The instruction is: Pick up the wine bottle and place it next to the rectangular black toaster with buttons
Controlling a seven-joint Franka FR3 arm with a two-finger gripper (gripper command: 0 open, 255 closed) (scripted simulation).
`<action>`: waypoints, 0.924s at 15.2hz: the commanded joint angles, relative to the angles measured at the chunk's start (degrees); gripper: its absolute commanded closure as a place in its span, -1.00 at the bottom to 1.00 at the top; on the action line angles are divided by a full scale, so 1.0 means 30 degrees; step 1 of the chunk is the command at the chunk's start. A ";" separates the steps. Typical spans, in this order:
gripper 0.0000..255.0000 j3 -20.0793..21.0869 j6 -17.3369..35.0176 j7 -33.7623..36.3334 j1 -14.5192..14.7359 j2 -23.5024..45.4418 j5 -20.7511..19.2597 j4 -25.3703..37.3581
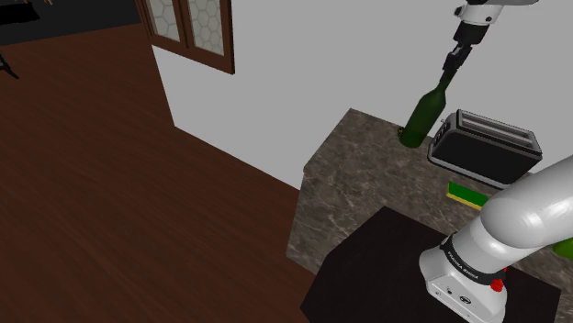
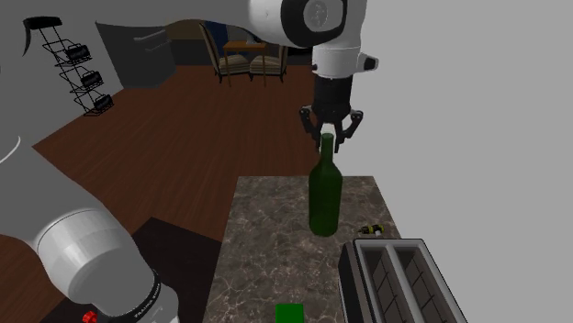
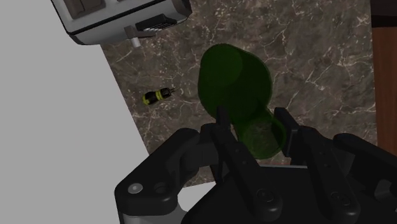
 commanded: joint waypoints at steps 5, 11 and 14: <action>1.00 -0.0065 0.1601 0.0118 -0.0028 0.0093 -0.0024 -0.1499; 1.00 -0.0170 0.3140 0.0152 -0.0067 0.0359 -0.0004 -0.2787; 1.00 -0.0207 0.3646 0.0154 -0.0078 0.0480 0.0014 -0.3178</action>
